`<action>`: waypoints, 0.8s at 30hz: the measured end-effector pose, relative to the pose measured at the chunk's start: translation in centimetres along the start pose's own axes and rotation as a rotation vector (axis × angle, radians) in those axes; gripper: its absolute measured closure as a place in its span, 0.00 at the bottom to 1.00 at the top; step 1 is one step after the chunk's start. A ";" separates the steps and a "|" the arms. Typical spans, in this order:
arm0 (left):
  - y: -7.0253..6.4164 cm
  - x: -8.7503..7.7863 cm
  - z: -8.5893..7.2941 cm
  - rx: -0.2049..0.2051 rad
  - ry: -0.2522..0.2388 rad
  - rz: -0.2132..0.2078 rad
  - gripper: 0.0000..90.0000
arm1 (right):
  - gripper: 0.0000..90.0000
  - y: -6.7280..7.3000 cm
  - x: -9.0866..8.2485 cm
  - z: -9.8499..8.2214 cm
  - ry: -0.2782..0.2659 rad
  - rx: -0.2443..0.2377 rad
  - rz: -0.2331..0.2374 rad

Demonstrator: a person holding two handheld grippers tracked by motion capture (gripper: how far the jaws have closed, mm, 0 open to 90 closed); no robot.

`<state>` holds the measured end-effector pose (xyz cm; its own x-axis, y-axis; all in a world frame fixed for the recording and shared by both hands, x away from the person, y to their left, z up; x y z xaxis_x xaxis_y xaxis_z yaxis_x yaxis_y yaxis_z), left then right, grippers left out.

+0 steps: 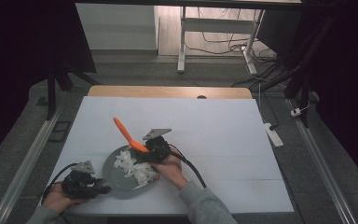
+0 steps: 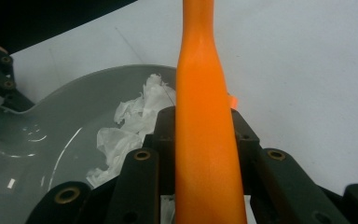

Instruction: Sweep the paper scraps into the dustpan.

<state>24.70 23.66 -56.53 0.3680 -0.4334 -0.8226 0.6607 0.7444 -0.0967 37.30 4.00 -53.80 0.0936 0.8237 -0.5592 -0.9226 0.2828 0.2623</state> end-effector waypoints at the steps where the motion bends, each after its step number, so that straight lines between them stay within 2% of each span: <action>1: 0.0 0.0 0.0 0.001 0.000 0.001 0.69 | 0.79 0.2 0.0 0.1 0.002 -0.007 0.004; 5: -0.1 0.1 0.1 0.001 0.000 0.001 0.69 | 0.79 0.8 -0.4 0.5 -0.010 -0.038 0.014; 8: 0.0 0.1 0.0 0.001 -0.001 -0.003 0.68 | 0.79 0.7 -1.5 1.1 -0.046 -0.039 0.003; 13: -0.1 0.1 0.0 -0.001 -0.002 -0.002 0.68 | 0.79 0.0 -3.8 1.9 -0.098 -0.041 -0.047; 17: 0.0 0.1 0.0 -0.003 -0.003 -0.002 0.68 | 0.79 -1.0 -5.3 2.2 -0.130 -0.034 -0.090; 24: 0.0 0.1 0.0 -0.002 -0.003 -0.004 0.68 | 0.79 -3.8 -6.8 1.9 -0.133 0.007 -0.185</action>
<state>24.71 23.61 -56.63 0.3674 -0.4374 -0.8208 0.6603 0.7441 -0.1010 40.86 -1.73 -49.47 0.3101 0.8145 -0.4902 -0.8825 0.4384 0.1702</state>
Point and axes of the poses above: each handheld gripper's, and its own axes: x roughly forward along the jaws, z roughly out of its top, y roughly to its left, the point moved 5 cm from there along x, roughly forward along the jaws, and after that the axes turned 12 degrees about z, right-handed, at the moved point
